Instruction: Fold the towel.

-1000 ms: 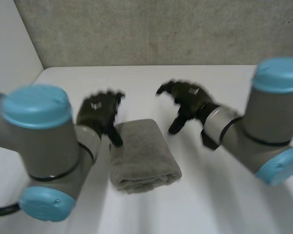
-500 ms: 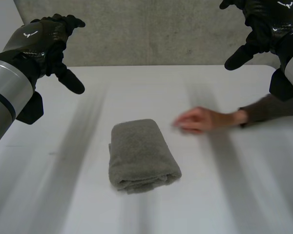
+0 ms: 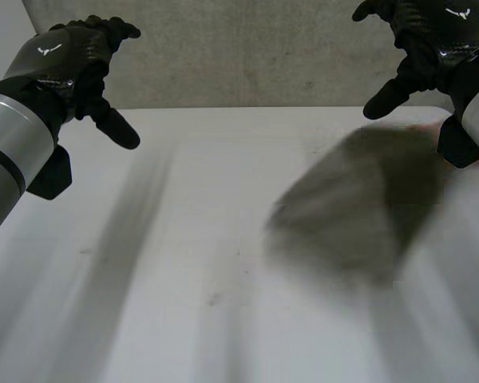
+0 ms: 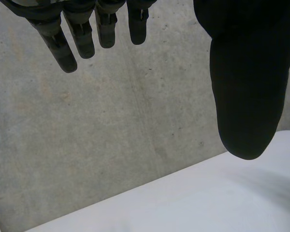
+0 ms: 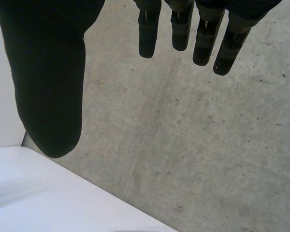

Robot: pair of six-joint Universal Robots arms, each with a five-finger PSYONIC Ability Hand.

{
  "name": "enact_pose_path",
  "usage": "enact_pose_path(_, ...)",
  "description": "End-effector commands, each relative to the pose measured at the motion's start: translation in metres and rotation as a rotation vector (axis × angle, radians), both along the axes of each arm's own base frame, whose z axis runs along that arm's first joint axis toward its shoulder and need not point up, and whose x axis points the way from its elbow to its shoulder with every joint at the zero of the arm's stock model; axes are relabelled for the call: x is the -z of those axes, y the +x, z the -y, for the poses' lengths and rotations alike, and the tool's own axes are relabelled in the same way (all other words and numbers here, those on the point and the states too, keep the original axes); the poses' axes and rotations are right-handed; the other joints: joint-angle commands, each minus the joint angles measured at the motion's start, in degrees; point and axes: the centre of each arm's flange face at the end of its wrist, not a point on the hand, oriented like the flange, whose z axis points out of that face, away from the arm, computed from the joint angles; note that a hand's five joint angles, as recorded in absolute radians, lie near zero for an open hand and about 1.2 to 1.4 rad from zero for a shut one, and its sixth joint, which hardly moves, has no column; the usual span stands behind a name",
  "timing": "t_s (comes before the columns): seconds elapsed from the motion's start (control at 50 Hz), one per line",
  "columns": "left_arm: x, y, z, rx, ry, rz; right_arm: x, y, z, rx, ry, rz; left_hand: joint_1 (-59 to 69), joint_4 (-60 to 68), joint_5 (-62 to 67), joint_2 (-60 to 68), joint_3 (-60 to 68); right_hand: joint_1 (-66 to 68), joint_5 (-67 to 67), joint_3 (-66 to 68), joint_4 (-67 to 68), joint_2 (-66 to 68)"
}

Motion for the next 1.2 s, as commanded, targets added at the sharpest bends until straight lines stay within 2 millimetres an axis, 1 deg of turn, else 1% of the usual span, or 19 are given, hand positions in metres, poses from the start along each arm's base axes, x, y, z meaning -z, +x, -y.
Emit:
enact_pose_path(0.02,0.0003,0.0002,-0.0016,0.003,0.000,0.000,-0.0007,0.0000,-0.0016,-0.003,-0.002,-0.001,0.3,0.4,-1.5,0.6,0.5,-7.2,-4.9,-3.5,-4.6,-5.2)
enact_pose_path(0.26,0.0006,-0.0002,-0.0019,0.004,0.001,-0.001,0.0035,0.0029,-0.0030,-0.024,0.014,0.001,0.3,0.4,-1.5,0.6,0.5,-7.2,-4.9,-3.5,-4.6,-5.2)
enact_pose_path(0.28,0.0006,-0.0002,-0.0019,0.004,0.001,-0.001,0.0045,0.0026,-0.0028,-0.024,0.017,0.001,0.3,0.4,-1.5,0.6,0.5,4.0,6.3,7.7,6.6,6.0)
enact_pose_path(0.3,0.0006,-0.0001,-0.0018,0.003,0.001,-0.001,0.0053,0.0018,-0.0015,-0.021,0.017,0.004,0.3,0.4,-1.5,0.6,0.5,20.6,22.9,24.3,23.2,22.6)
enact_pose_path(0.32,0.0006,-0.0001,-0.0018,0.003,0.001,-0.001,0.0053,0.0017,-0.0014,-0.021,0.017,0.004,0.3,0.4,-1.5,0.6,0.5,20.8,23.1,24.5,23.4,22.8)
enact_pose_path(0.34,0.0011,-0.0003,-0.0016,0.004,0.002,0.000,0.0072,0.0023,-0.0018,-0.026,0.025,0.011,0.3,0.4,-1.5,0.6,0.5,33.6,35.9,37.3,36.2,35.6)
enact_pose_path(0.36,0.0011,-0.0003,-0.0016,0.004,0.002,0.000,0.0076,0.0032,-0.0017,-0.037,0.026,0.023,0.3,0.4,-1.5,0.6,0.5,50.7,53.0,54.4,53.3,52.7)
enact_pose_path(0.38,0.0011,-0.0003,-0.0016,0.004,0.002,0.000,0.0076,0.0032,-0.0017,-0.037,0.026,0.023,0.3,0.4,-1.5,0.6,0.5,50.9,53.2,54.6,53.5,52.9)
enact_pose_path(0.4,0.0005,-0.0002,-0.0018,0.004,-0.001,-0.002,0.0078,0.0042,-0.0012,-0.048,0.023,0.038,0.3,0.4,-1.5,0.6,0.5,62.7,65.0,66.3,65.3,64.7)
enact_pose_path(0.5,0.0013,-0.0003,-0.0014,0.003,0.001,-0.001,0.0064,0.0061,-0.0011,-0.075,-0.001,0.064,0.3,0.4,-1.5,0.6,0.5,62.8,65.1,66.5,65.4,64.8)
enact_pose_path(1.2,0.0053,-0.0008,-0.0015,0.004,0.012,0.005,0.0037,0.0044,-0.0025,-0.074,-0.012,0.067,0.3,0.4,-1.5,0.6,0.5,62.8,65.1,66.5,65.4,64.8)
